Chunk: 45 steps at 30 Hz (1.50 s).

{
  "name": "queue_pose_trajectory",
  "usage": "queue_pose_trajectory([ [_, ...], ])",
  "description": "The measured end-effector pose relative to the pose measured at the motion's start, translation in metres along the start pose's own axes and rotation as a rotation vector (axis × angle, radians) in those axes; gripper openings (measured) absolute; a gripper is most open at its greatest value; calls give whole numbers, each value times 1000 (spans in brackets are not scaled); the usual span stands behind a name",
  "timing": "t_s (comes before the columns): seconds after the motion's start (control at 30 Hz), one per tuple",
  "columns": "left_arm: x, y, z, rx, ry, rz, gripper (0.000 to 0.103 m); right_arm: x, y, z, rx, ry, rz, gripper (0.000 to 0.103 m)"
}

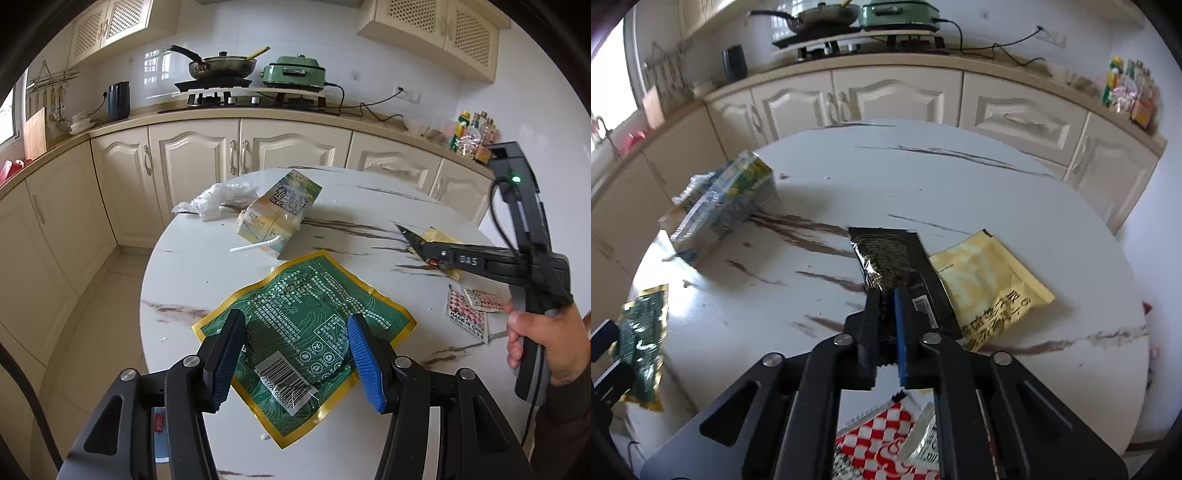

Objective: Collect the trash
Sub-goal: 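Grasp the black packet with the right tool while the left holds the green bag, then carry both items over the blue bin and open both tools to drop them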

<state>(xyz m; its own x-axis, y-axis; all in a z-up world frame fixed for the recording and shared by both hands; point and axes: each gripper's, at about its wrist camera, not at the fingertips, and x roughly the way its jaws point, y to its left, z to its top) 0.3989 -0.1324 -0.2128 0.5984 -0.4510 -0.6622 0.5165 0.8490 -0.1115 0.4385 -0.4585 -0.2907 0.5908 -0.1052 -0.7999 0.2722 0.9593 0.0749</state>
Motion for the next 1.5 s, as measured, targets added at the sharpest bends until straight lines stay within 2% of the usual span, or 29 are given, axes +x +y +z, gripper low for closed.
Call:
queue_pose_trajectory([
  [0.2, -15, 7, -5, -20, -14, 5, 52, -37, 8, -9, -16, -71, 39, 4],
  [0.4, -43, 21, -9, -49, -58, 19, 52, -87, 47, -20, -73, -157, 82, 4],
  [0.53, -66, 42, -18, -79, -84, 38, 52, -112, 93, -27, -142, -196, 137, 4],
  [0.67, -89, 73, -31, -118, -106, 79, 52, -123, 156, -33, -245, -208, 207, 4],
  [0.87, -121, 143, -62, -211, -118, 198, 52, -116, 252, -46, -379, -193, 320, 4],
  [1.0, -127, 189, -87, -275, -87, 275, 52, -94, 312, -61, -460, -145, 400, 4],
  [1.17, -99, 246, -120, -354, 8, 343, 52, -28, 381, -83, -530, -11, 484, 4],
  [1.27, -60, 276, -137, -388, 82, 366, 52, 22, 403, -94, -550, 77, 496, 4],
  [1.43, 15, 312, -159, -417, 206, 349, 52, 120, 420, -114, -548, 230, 463, 4],
  [1.5, 50, 322, -170, -436, 265, 319, 52, 157, 421, -121, -536, 284, 444, 4],
])
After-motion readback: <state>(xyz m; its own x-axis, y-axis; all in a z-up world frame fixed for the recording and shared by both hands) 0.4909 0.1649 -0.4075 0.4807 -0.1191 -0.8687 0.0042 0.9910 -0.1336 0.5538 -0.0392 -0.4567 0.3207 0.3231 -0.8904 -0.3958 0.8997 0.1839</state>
